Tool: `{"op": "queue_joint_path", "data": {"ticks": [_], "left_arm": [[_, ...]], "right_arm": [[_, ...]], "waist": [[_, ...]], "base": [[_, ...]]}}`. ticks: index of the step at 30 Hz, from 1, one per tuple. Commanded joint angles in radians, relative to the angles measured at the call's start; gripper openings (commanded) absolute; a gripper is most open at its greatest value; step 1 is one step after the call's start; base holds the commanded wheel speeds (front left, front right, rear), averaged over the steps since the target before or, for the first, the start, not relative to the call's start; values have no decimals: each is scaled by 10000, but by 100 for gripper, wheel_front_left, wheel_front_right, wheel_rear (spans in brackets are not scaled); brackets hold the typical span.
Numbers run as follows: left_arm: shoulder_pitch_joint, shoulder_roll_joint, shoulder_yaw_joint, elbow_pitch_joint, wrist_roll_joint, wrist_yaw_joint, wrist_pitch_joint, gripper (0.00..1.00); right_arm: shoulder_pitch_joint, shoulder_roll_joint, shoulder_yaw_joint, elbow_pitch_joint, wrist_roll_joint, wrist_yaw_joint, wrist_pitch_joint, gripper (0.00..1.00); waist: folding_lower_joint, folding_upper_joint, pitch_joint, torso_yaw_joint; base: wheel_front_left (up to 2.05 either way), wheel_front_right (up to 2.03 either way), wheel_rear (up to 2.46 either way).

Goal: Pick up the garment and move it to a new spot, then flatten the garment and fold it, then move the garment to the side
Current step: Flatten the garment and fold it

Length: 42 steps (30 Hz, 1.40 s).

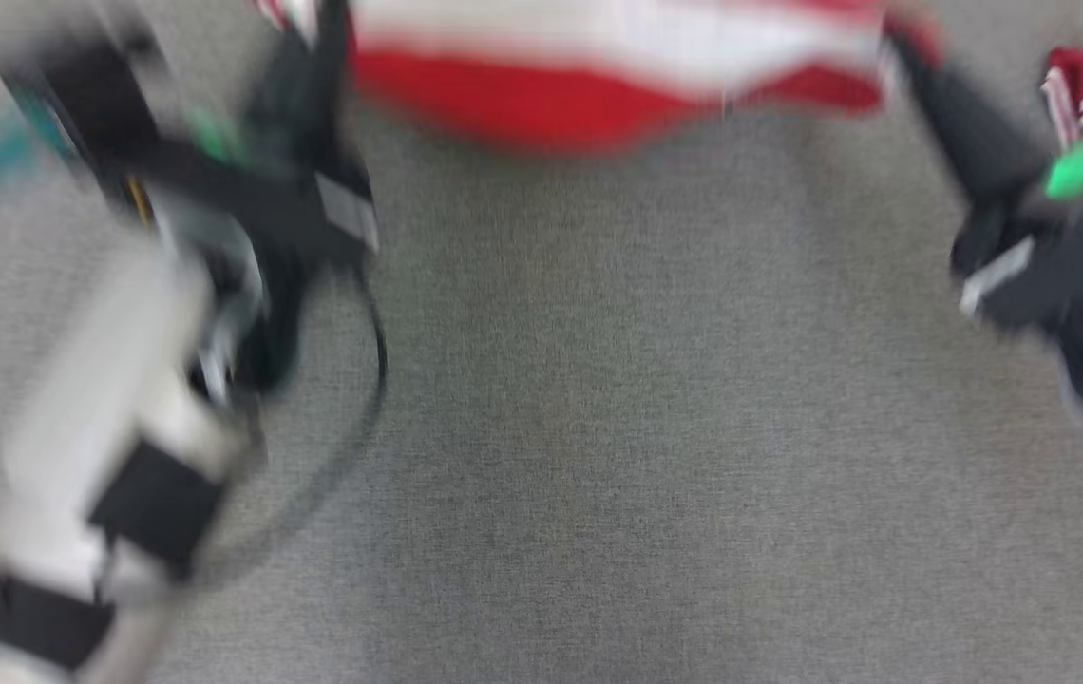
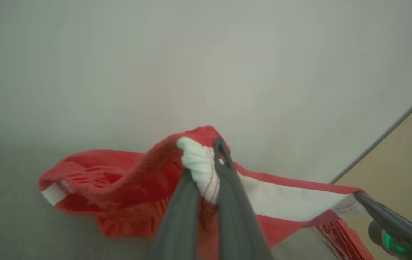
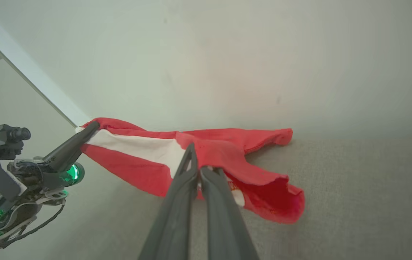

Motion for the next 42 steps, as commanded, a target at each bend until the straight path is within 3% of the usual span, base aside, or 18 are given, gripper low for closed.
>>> {"op": "queue_joint_path", "data": {"ticks": [1,5,10,18,24,28,36,42], "left_arm": [[485,146,-77,-226,61,53,10,0],[2626,339,-354,-1279,-213,268,-159,0],[5046,690,-662,-2087,-722,131,-324,0],[7629,737,-770,-2297,116,217,-814,0],[8873,747,-49,-2268,984,185,-842,0],[9819,763,901,-2617,1247,34,-840,0],[10355,702,789,-2588,1402,-59,-842,0],[10340,333,1089,-2506,1728,-82,-843,0]], "right_arm": [[357,-102,24,-129,94,-20,-79,0],[1960,-188,180,-592,184,-20,-170,0],[3861,53,17,-700,24,-20,-171,0],[6587,89,-59,-418,-432,-20,-173,0],[7942,90,194,-307,-788,-20,-174,0],[8767,-55,-307,-401,-597,-20,-174,0],[9244,26,-396,-468,-757,-20,-175,0],[9097,182,-654,-395,-810,-20,-175,0]], "waist": [[3,1,-573,16],[3,1,-1084,44],[3,1,-1781,10],[3,1,-2697,203],[3,1,-3225,226],[3,1,-3436,178],[3,1,-3530,137],[3,1,-3677,176]], "base": [[0,0,0],[0,0,0],[0,0,0],[0,0,0],[0,0,0],[0,0,0],[0,0,0],[0,0,0]]}}
